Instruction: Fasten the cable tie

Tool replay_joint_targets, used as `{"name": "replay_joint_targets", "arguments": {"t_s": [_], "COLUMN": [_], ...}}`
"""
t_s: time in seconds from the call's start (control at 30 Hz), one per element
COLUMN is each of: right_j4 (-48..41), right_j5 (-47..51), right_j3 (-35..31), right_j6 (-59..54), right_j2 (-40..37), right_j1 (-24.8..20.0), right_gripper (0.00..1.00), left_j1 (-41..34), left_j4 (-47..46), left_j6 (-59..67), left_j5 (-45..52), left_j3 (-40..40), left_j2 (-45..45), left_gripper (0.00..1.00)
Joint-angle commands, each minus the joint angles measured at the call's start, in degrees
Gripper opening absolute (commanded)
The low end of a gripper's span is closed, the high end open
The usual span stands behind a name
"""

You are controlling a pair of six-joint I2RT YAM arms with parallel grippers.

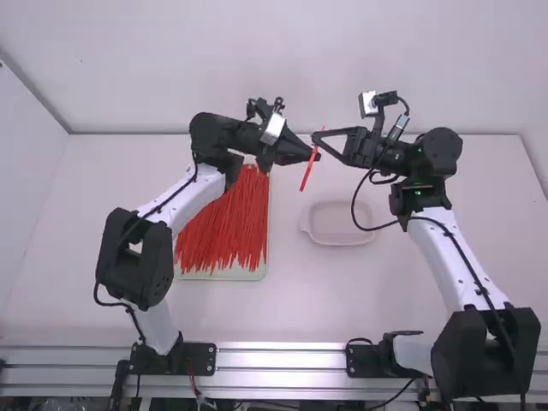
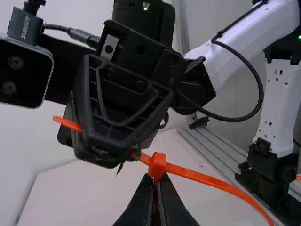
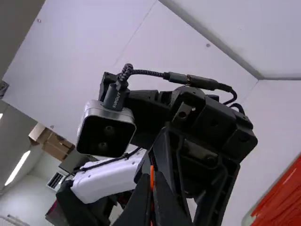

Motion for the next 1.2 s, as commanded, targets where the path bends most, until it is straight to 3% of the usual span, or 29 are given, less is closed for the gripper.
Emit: {"name": "replay_joint_targets", "arguments": {"t_s": [0.0, 0.5, 0.8, 1.07, 1.1, 1.17], "right_j4": [1.4, 2.9, 6.2, 8.8, 8.7, 8.7], "right_j5": [0.8, 1.2, 1.0, 0.7, 0.5, 0.4], "right_j3": [1.3, 1.3, 1.3, 1.3, 1.3, 1.3], "right_j6": [0.1, 0.4, 3.6, 5.4, 4.7, 4.3], "right_j2": [-1.1, -1.1, -1.1, -1.1, -1.1, -1.1], "right_j1": [-0.2, -2.5, -4.7, -6.2, -6.2, -6.2], "right_gripper": [0.00, 0.00, 0.00, 0.00, 0.19, 0.31], "left_j1": [-0.1, -0.1, -0.1, -0.1, -0.1, -0.1], "left_j4": [-0.6, 1.4, 17.3, 20.2, 20.2, 20.2], "left_j6": [0.9, -2.4, -13.1, -16.8, -17.7, -18.8], "left_j5": [2.7, 2.4, 2.6, 2.3, 2.1, 1.8], "left_j3": [-4.3, -25.3, -30.5, -30.8, -30.0, -29.3], "left_j2": [0.2, 0.2, 0.2, 0.2, 0.2, 0.2], "left_gripper": [0.02, 0.02, 0.02, 0.02, 0.02, 0.02]}}
